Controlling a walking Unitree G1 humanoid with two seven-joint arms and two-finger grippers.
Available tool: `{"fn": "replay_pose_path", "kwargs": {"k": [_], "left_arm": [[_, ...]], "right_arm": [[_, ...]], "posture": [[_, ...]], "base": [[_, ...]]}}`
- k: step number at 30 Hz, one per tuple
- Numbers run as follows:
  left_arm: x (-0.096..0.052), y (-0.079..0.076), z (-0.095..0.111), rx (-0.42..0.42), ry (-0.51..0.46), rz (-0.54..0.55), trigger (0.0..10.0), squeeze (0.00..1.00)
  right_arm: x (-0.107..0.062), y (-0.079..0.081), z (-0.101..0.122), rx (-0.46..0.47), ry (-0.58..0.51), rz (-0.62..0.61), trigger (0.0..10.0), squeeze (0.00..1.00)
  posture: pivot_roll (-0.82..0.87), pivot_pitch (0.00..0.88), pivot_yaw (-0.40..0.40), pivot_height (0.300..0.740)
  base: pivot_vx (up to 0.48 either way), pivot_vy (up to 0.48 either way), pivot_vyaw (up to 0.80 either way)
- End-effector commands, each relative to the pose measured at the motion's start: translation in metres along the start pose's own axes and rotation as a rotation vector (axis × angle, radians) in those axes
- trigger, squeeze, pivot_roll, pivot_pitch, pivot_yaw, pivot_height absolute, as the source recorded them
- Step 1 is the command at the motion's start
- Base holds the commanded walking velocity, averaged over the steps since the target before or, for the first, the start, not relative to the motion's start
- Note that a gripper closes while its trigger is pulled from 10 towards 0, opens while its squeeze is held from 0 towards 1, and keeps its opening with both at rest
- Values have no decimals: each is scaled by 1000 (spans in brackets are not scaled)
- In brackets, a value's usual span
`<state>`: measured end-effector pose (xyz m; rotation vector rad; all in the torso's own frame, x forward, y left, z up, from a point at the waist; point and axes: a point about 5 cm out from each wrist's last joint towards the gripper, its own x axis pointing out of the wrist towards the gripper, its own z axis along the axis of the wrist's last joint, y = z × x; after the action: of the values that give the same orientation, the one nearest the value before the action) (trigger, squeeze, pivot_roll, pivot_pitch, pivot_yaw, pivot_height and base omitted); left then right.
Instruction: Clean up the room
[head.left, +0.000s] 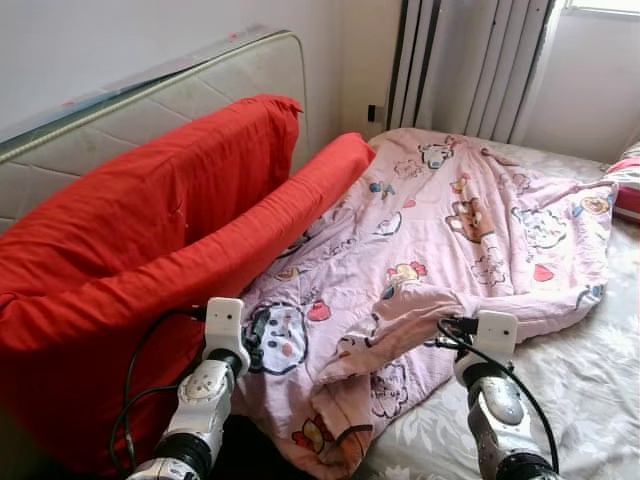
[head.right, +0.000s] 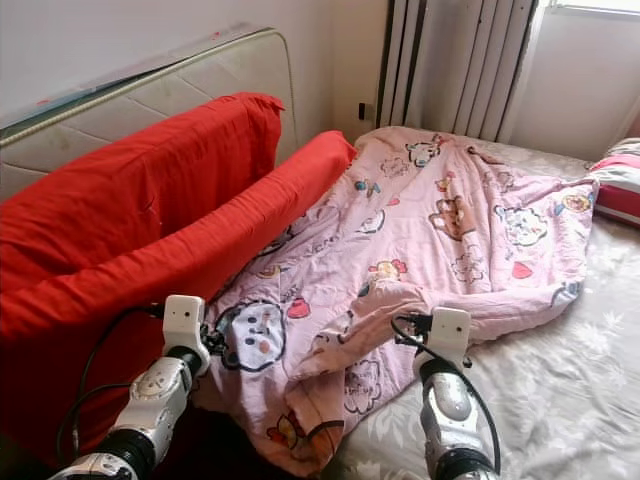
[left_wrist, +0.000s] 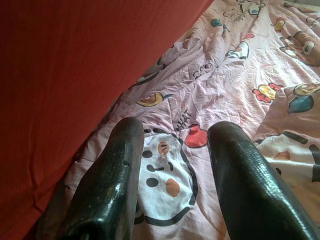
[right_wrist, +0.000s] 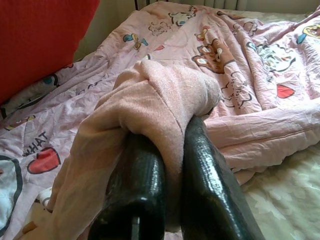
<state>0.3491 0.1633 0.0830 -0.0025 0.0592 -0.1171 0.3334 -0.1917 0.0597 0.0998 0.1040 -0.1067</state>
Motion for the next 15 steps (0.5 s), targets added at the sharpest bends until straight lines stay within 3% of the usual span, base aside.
{"fn": "replay_pose_path", "kwargs": {"k": [1,15], "left_arm": [[0,5,0,1,1,12,10000,0],[1,4,3,1,-8,12,10000,0]], "right_arm": [[-3,-1,-5,14,12,-13,10000,0],[-3,-2,-5,15,13,-18,10000,0]], "posture": [[-36,78,25,740],[-31,83,24,740]], "base": [[0,0,0],[0,0,0]]}}
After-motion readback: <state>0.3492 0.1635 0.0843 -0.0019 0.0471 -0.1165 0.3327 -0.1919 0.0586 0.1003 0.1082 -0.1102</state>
